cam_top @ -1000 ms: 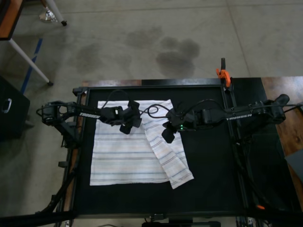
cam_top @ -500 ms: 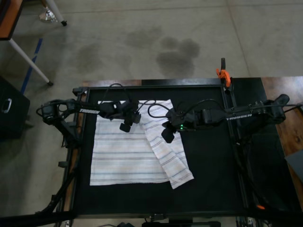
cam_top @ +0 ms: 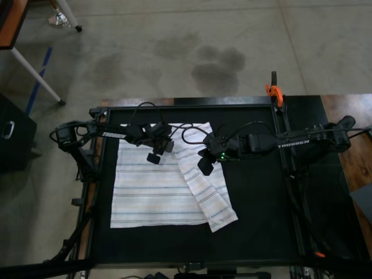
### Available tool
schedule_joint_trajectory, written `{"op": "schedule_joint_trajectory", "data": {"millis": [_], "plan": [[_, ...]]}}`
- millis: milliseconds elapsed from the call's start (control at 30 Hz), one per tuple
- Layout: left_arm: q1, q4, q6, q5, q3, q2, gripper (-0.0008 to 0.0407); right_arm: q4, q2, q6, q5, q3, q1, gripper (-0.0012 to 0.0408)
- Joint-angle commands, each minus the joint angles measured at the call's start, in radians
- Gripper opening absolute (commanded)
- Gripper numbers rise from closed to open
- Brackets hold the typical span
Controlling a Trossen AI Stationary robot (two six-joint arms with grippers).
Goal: Fold the towel
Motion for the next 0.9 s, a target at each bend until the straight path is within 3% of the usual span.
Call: {"op": "schedule_joint_trajectory", "data": {"millis": [0, 533, 633, 800, 867], "plan": [[0.000, 0.021, -0.002, -0.031, 0.000, 0.005, 0.0121, 0.001, 0.000, 0.000, 0.000, 0.000, 0.000, 0.0006], [0.000, 0.009, -0.025, -0.024, -0.001, 0.032, 0.0119, 0.003, 0.000, 0.000, 0.000, 0.000, 0.000, 0.0006], [0.000, 0.017, -0.025, -0.026, -0.001, 0.033, 0.0094, 0.003, 0.000, 0.000, 0.000, 0.000, 0.000, 0.0006], [0.002, 0.037, -0.023, -0.051, -0.001, -0.001, 0.0000, 0.003, 0.000, 0.000, 0.000, 0.000, 0.000, 0.0006], [0.007, 0.040, -0.025, -0.053, -0.001, -0.006, 0.0003, 0.004, 0.000, 0.000, 0.000, 0.000, 0.000, 0.0005]]}}
